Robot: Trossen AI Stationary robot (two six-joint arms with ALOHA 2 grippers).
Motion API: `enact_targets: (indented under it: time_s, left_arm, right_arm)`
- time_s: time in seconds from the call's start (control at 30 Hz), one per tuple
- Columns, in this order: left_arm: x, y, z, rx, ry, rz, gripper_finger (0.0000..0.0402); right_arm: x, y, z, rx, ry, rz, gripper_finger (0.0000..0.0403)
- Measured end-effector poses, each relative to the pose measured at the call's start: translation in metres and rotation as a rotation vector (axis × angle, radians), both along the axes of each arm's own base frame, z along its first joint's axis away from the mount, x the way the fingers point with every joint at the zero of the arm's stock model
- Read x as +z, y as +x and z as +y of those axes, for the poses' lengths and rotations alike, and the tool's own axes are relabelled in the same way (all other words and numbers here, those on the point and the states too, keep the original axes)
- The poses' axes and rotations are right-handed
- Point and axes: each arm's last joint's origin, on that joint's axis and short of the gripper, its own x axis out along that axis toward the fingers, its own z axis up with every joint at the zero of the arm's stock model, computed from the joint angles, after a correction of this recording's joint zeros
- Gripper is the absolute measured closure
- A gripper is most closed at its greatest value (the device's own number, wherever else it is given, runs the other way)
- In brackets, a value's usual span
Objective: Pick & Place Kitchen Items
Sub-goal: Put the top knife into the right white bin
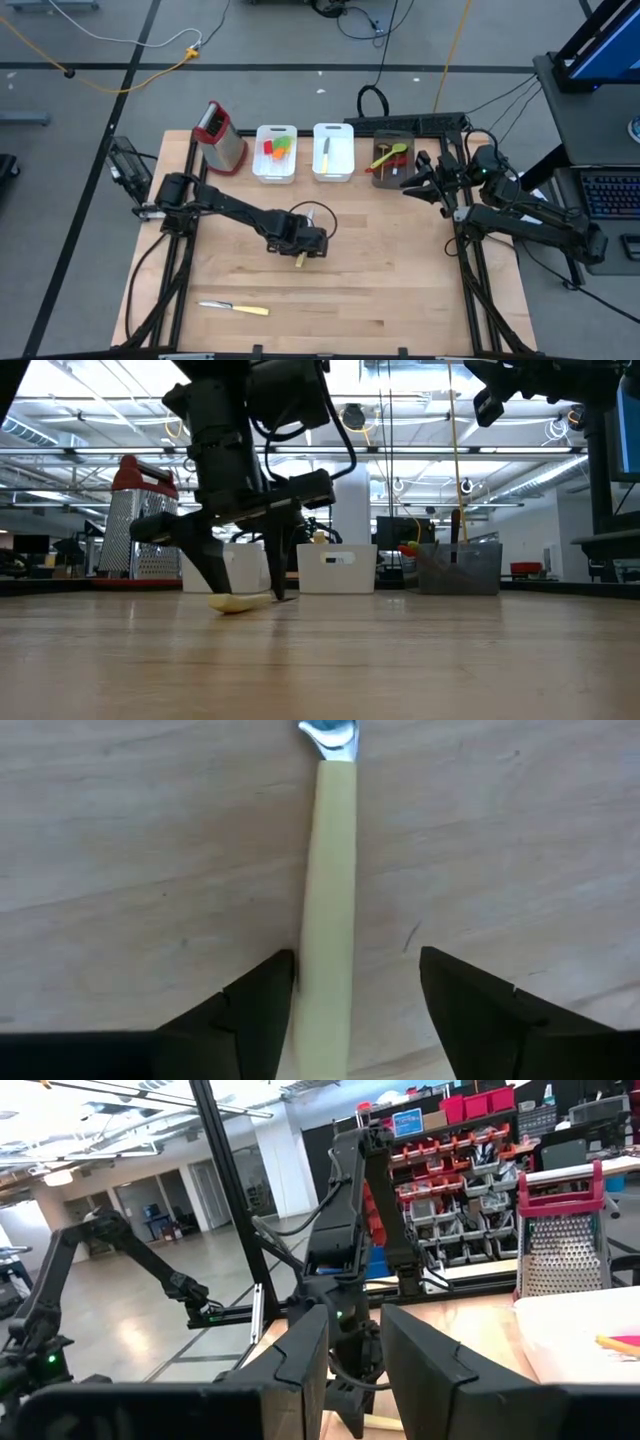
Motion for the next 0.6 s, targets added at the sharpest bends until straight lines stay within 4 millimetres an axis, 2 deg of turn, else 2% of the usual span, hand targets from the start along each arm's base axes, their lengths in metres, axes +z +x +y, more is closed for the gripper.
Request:
enact_targets:
  time_s: [0.13,0.37,0.6]
  left_arm:
    - [-0.0041,-0.0008,-0.0013,-0.004,0.003,0.021,0.0205]
    - [-0.0052,-0.0040,-0.0005,-0.003,0.021,0.050,0.0355]
    - [-0.0034,-0.0039,0.0014,-0.001,0.043,0.037,0.0362]
  right_arm:
    - [0.0000,-0.0001,0.0000,-0.001,-0.003,-0.001,0.0312]
    - [0.0001,0.0000,0.0000,-0.001,-0.001,0.000,0.0312]
    - [0.0001,-0.0001,0.0001,0.002,0.012,0.003,0.0312]
